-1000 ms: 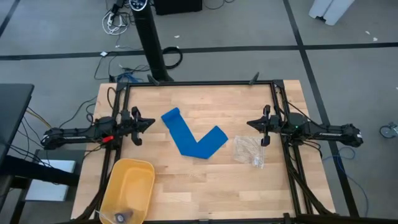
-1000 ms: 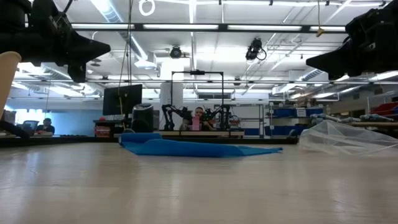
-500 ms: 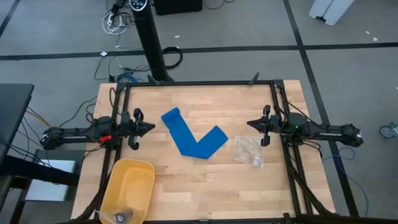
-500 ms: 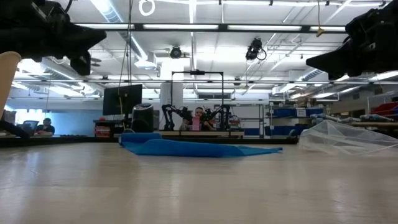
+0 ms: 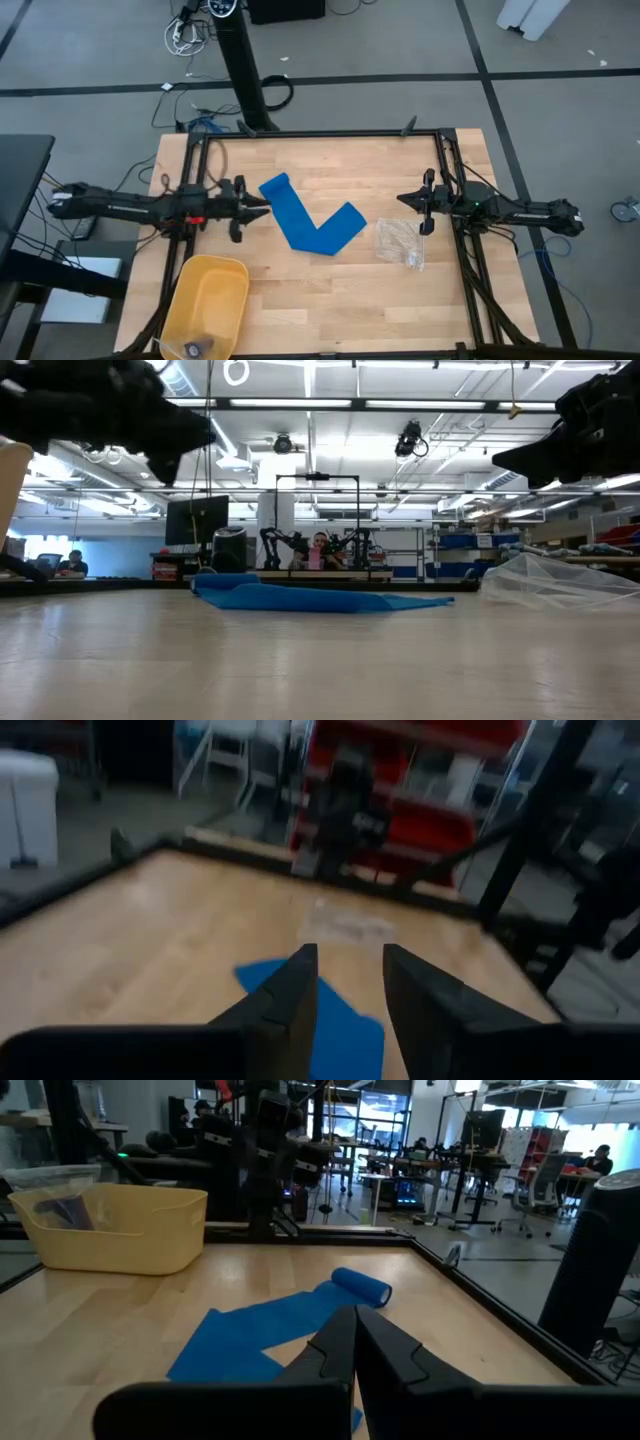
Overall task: Roll bandage
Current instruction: Roll the blue bandage
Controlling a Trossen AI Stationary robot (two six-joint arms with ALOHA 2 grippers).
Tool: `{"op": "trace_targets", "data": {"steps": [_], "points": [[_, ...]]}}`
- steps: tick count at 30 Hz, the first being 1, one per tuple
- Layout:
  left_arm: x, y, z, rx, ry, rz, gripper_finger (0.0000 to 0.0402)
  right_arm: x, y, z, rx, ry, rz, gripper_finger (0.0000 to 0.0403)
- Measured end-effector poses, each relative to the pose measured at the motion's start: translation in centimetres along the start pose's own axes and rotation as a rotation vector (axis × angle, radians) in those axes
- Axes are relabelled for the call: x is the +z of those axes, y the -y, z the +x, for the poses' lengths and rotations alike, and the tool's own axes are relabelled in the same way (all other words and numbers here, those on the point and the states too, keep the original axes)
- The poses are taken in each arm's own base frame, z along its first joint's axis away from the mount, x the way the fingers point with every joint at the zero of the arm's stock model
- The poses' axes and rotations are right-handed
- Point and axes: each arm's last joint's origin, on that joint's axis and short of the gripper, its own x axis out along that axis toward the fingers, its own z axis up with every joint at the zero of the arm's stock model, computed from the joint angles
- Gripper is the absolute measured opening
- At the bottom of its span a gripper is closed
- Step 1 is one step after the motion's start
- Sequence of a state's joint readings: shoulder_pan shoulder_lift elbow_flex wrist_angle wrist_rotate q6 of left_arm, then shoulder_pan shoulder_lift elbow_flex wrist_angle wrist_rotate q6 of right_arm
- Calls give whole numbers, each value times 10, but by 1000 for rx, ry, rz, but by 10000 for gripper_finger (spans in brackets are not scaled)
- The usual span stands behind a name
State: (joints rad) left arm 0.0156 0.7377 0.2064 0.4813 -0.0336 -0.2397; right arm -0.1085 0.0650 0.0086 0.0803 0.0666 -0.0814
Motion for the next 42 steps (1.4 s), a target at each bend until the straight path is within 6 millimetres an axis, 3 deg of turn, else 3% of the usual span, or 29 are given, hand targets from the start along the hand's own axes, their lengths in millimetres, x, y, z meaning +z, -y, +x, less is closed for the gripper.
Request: {"op": "trace_targets", "data": {"steps": [7, 16, 21, 26, 33, 42], "points": [[4, 4, 57, 37, -161, 8, 122, 0, 0, 0, 0, 0, 0, 6], [-7, 2, 139, 58, -304, 103, 121, 0, 0, 0, 0, 0, 0, 8], [-8, -17, 177, 104, -320, 85, 121, 0, 0, 0, -1, 0, 0, 9], [-14, -46, 213, 57, -351, -55, 121, 0, 0, 0, 0, 0, 0, 6], [-27, -74, 245, 152, -487, -94, 121, 0, 0, 0, 0, 0, 0, 8], [-39, -82, 262, 232, -569, -50, 121, 0, 0, 0, 0, 0, 0, 7]]}}
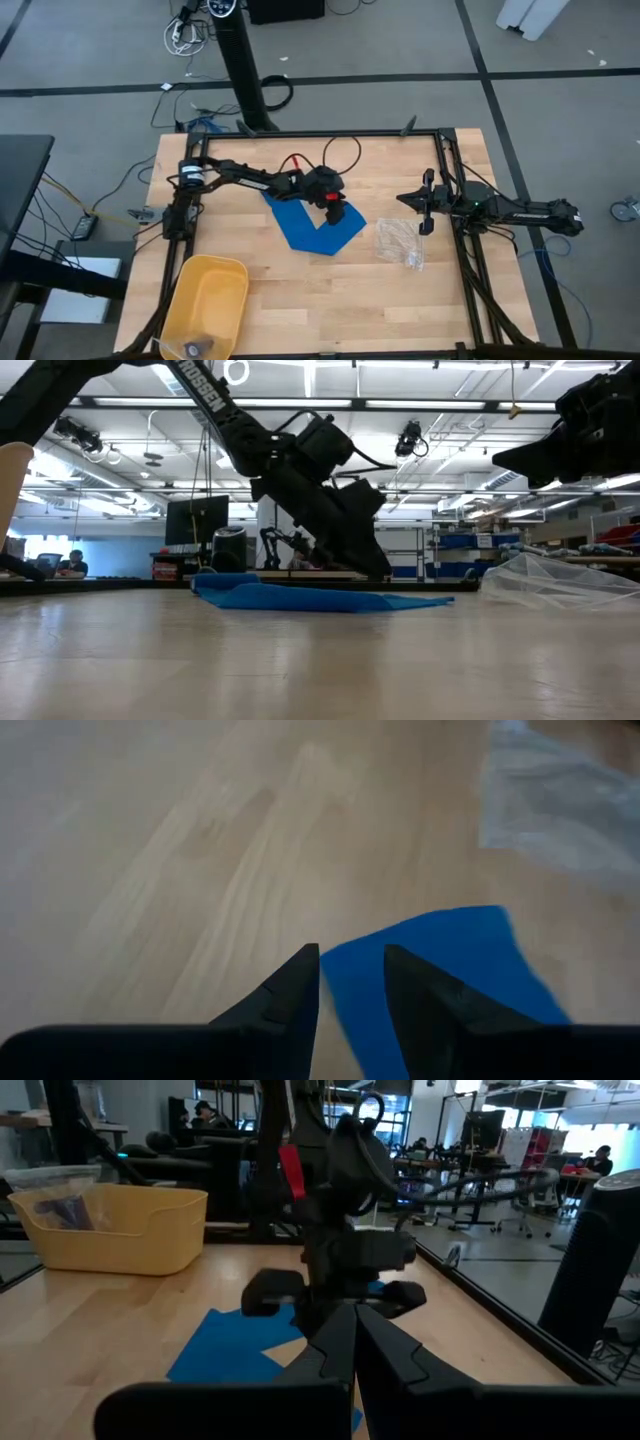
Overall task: Roll bandage
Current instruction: Roll the blue bandage
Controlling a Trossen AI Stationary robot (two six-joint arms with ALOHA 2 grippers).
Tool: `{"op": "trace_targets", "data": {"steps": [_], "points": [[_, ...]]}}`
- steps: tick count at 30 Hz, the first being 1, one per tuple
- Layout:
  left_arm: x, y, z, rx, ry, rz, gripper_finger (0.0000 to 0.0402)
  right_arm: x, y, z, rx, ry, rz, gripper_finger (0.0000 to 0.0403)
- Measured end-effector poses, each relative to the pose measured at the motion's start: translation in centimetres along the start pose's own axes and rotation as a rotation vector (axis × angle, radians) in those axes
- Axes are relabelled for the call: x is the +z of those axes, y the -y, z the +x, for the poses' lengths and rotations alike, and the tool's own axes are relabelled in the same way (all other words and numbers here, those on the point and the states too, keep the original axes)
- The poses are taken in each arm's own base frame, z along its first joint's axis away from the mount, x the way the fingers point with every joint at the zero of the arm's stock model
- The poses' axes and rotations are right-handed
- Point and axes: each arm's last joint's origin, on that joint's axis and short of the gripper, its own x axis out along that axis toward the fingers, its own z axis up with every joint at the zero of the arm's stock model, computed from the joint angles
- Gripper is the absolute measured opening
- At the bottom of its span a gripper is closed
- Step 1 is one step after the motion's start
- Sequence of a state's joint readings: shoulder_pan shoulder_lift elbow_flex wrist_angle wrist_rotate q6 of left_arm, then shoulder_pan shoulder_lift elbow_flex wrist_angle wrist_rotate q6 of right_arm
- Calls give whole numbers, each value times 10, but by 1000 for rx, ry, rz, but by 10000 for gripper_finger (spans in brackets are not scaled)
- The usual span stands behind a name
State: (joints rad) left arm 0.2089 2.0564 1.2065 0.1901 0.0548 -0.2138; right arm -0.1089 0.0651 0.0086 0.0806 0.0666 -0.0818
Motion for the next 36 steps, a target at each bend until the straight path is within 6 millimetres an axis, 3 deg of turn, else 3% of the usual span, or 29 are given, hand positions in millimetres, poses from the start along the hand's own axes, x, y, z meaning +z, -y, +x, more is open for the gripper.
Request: {"op": "trace_targets", "data": {"steps": [11, 28, 32, 36], "points": [[-4, -2, 4, 12, -23, 5, 121, 0, 0, 0, 0, 0, 0, 7], [-15, -4, 28, -25, -5, -22, 130, 0, 0, 0, 0, 0, 0, 7], [-17, -3, 28, -23, -16, 19, 110, 0, 0, 0, 0, 0, 0, 8], [-19, 3, 29, -12, -24, 93, 57, 0, 0, 0, 0, 0, 0, 7]]}}
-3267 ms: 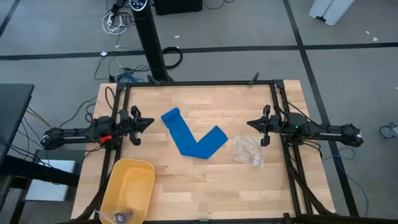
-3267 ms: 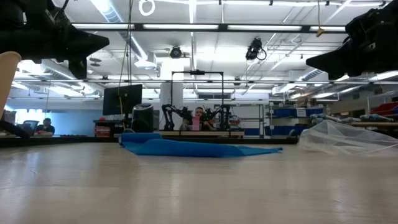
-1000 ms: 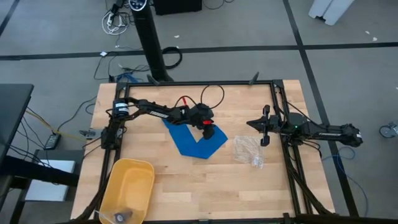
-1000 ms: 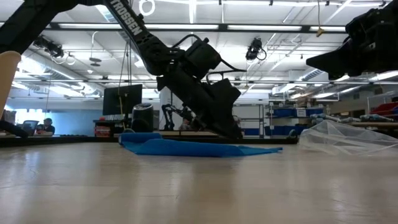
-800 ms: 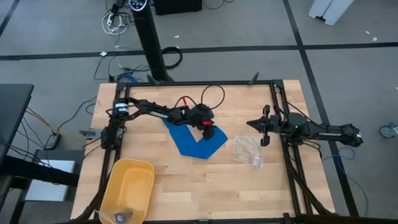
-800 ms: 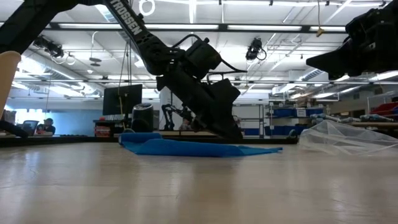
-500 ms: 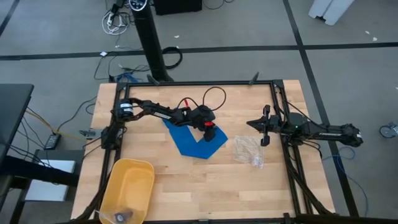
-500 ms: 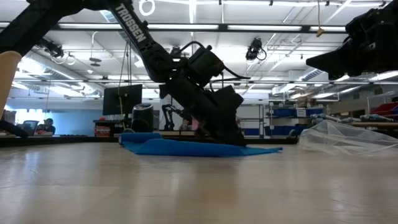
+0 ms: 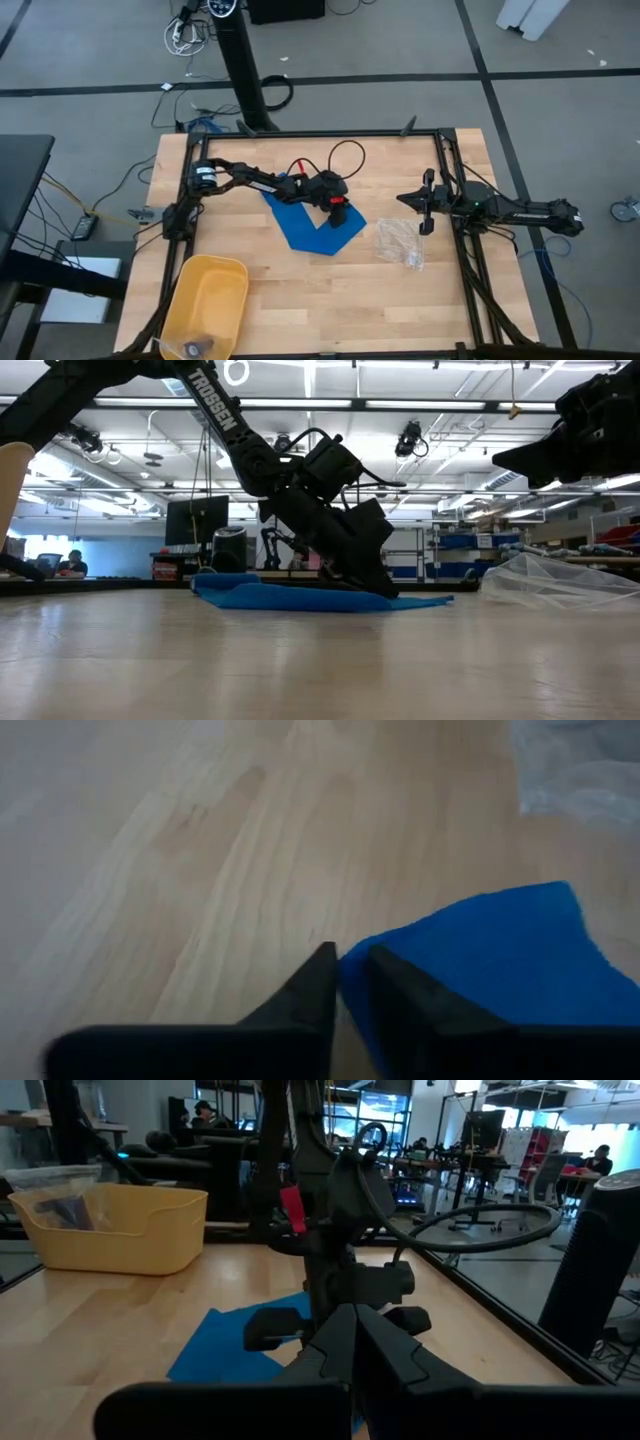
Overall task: Roll bandage
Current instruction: Roll the blue bandage
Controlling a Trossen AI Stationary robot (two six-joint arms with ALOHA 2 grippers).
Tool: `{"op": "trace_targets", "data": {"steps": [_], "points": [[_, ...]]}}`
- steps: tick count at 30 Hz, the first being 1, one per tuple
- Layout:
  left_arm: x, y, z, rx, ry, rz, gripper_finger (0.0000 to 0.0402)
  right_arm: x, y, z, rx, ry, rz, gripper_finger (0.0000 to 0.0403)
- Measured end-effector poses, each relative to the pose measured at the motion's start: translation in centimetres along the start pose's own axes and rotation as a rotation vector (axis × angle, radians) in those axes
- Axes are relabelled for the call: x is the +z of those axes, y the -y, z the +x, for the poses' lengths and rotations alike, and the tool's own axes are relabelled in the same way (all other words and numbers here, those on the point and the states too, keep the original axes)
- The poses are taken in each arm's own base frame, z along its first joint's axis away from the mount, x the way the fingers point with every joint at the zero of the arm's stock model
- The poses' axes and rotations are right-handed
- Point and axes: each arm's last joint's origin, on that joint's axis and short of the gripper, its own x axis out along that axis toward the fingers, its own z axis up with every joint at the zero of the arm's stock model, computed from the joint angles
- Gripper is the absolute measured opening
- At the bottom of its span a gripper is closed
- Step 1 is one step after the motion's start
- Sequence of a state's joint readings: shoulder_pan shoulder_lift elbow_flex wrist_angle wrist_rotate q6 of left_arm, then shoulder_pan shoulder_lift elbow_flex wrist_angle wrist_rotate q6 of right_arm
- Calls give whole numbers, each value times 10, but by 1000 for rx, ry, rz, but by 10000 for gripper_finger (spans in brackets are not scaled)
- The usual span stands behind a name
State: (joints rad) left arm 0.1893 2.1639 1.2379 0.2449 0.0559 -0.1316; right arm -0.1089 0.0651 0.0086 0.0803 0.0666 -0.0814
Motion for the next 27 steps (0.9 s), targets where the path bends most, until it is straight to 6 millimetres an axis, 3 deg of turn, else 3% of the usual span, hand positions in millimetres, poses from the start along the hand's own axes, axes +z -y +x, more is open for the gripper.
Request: {"op": "trace_targets", "data": {"steps": [3, 8, 13, 21, 27], "points": [[0, 6, 0, 0, 8, 30, 12, 0, 0, 0, 0, 0, 0, 7], [3, 18, -5, -39, 17, 53, 5, 0, 0, 0, 0, 0, 0, 7], [20, 40, -24, -82, 73, 81, 3, 0, 0, 0, 0, -1, 0, 8], [48, 93, -69, -94, 210, 130, 2, 0, 0, 0, 0, 0, 0, 8], [39, 140, -86, -90, 213, 136, 1, 0, 0, 0, 0, 0, 0, 7]]}}
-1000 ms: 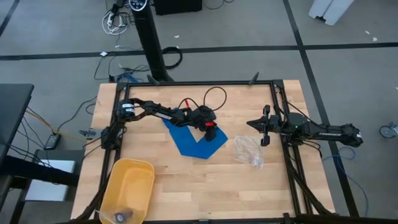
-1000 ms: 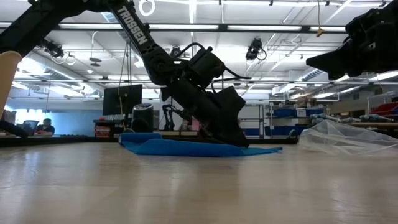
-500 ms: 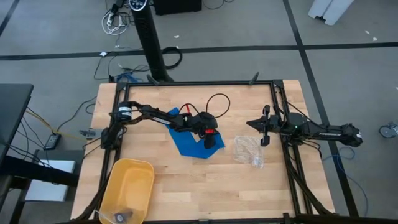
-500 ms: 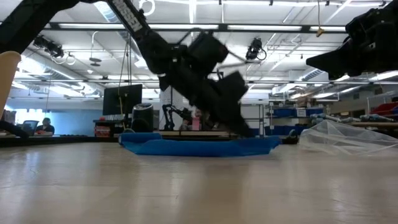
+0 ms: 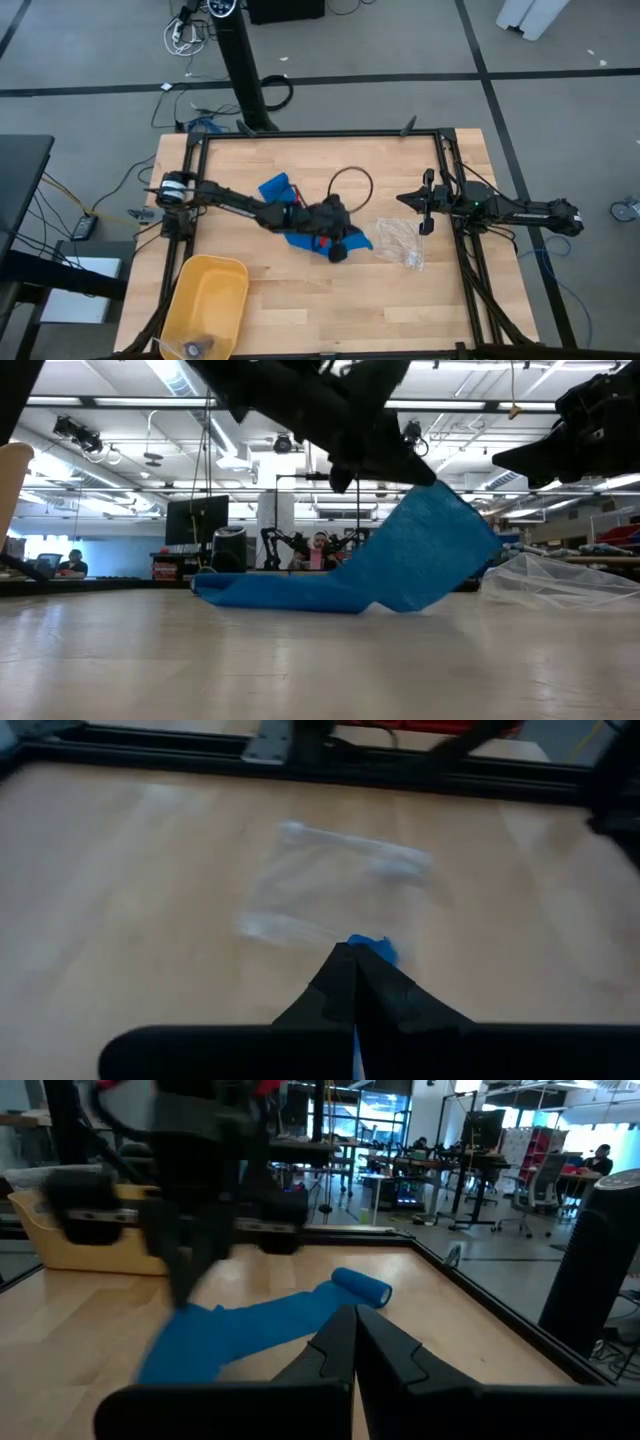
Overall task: Roll bandage
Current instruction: Roll the blue bandage
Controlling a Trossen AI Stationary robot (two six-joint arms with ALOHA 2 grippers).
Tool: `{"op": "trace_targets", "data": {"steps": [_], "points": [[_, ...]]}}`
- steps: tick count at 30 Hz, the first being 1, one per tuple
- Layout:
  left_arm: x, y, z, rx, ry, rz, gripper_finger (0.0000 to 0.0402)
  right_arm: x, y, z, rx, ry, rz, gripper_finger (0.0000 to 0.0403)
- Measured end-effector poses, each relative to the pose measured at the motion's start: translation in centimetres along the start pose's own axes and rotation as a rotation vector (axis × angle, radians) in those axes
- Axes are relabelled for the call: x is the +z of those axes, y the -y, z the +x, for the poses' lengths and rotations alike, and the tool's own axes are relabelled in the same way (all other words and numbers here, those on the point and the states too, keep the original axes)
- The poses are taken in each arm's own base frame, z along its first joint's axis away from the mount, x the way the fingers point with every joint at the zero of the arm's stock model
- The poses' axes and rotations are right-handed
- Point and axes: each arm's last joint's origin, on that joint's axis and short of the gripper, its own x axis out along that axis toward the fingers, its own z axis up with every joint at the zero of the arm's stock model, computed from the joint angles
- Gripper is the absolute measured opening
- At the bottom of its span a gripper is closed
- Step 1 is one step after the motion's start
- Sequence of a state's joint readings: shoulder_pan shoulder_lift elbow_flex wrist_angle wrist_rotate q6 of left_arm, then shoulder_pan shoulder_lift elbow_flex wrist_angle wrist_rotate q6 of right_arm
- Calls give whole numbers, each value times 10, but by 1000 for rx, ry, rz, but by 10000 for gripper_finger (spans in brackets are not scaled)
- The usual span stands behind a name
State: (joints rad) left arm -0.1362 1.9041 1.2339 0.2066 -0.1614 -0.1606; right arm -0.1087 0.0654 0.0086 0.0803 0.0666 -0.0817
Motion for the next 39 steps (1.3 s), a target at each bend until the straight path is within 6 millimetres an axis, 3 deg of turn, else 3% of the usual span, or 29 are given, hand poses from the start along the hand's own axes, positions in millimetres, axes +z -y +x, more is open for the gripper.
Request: {"op": "trace_targets", "data": {"steps": [9, 15, 24, 32, 39], "points": [[-21, 73, -20, 51, -23, -41, 1, 0, 0, 0, 0, 0, 0, 8], [-43, 106, -35, 51, -48, -114, 1, 0, 0, 0, 0, 1, 0, 7], [-84, 122, -50, 49, -29, -226, 3, 0, 0, 0, 0, 0, 0, 8], [-104, 131, -62, -46, 68, -304, 4, 0, 0, 0, 0, 1, 0, 7], [-116, 153, -51, -188, 153, -340, 5, 0, 0, 0, 0, 1, 0, 7]]}}
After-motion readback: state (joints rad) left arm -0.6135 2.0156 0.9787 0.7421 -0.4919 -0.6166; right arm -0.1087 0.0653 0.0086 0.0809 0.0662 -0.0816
